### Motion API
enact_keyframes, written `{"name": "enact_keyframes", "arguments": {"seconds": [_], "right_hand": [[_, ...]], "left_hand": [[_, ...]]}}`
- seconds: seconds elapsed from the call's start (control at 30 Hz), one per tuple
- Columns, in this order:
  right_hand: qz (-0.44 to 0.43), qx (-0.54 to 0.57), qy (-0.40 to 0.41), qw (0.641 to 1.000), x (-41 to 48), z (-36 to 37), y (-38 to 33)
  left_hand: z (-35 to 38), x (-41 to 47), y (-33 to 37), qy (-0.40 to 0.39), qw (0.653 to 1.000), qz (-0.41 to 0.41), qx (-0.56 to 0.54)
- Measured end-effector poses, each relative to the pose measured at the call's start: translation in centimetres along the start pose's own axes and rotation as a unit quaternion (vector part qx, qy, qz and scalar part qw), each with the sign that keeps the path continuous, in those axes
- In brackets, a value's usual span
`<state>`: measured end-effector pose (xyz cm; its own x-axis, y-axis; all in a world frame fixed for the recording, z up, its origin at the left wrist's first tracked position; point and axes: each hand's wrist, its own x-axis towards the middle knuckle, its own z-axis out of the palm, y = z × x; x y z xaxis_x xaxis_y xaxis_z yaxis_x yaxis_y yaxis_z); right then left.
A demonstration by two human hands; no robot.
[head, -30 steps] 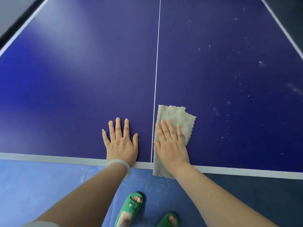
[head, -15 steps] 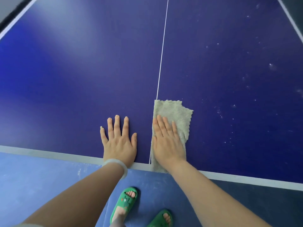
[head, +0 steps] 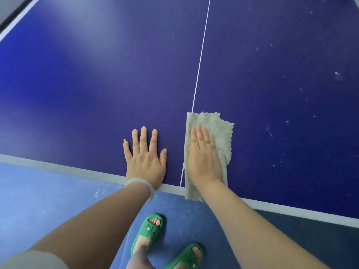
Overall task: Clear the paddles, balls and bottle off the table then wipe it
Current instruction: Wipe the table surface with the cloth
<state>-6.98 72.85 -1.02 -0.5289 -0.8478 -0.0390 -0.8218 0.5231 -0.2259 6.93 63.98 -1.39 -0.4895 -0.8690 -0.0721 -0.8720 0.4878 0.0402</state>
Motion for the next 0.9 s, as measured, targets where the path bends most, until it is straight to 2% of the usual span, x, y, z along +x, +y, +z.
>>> {"name": "enact_keyframes", "arguments": {"seconds": [0.07,0.1,0.17,0.27,0.33,0.43,0.5,0.53,0.6,0.67,0.77,0.83,0.9], "right_hand": [[-0.072,-0.038,-0.018,0.997,-1.3,-0.3,0.8],[-0.074,-0.047,-0.023,0.996,-1.1,-0.9,2.0],[-0.011,-0.066,-0.025,0.997,0.2,-1.9,5.1],[0.136,-0.060,-0.022,0.989,2.8,-2.7,7.0],[0.151,-0.038,-0.013,0.988,2.9,-2.3,4.7],[0.033,-0.047,-0.022,0.998,-0.5,-0.9,1.0],[-0.058,-0.057,-0.042,0.996,-2.5,-1.1,1.9],[-0.073,-0.055,-0.048,0.995,-2.6,-1.5,3.3],[-0.020,-0.064,-0.043,0.997,-1.8,-2.3,6.8],[0.103,-0.071,-0.035,0.992,-0.2,-3.0,9.3],[0.198,-0.058,-0.006,0.978,1.6,-2.7,7.5],[0.166,-0.042,-0.004,0.985,1.8,-1.8,3.9],[0.064,-0.046,-0.018,0.997,0.9,-0.8,0.9]], "left_hand": [[0.1,-0.1,0.0,0.003,1.000,0.000,-0.001],[0.1,0.0,0.0,0.004,1.000,0.000,-0.002],[0.1,0.0,0.0,0.005,1.000,-0.001,-0.001],[0.0,0.0,0.0,0.003,1.000,0.001,-0.004],[-0.1,0.0,-0.1,-0.001,1.000,0.001,-0.003],[-0.1,-0.1,0.0,-0.004,1.000,-0.002,-0.003],[-0.1,0.0,0.0,-0.004,1.000,-0.005,-0.008],[-0.1,0.0,-0.1,-0.001,1.000,-0.005,-0.009],[-0.1,0.0,-0.1,0.004,1.000,-0.004,-0.008],[-0.1,-0.1,0.0,0.005,1.000,-0.005,-0.008],[-0.1,0.0,0.1,0.000,1.000,-0.006,-0.011],[-0.2,0.0,0.1,-0.001,1.000,-0.004,-0.011],[-0.2,0.0,0.0,-0.005,1.000,-0.005,-0.006]]}}
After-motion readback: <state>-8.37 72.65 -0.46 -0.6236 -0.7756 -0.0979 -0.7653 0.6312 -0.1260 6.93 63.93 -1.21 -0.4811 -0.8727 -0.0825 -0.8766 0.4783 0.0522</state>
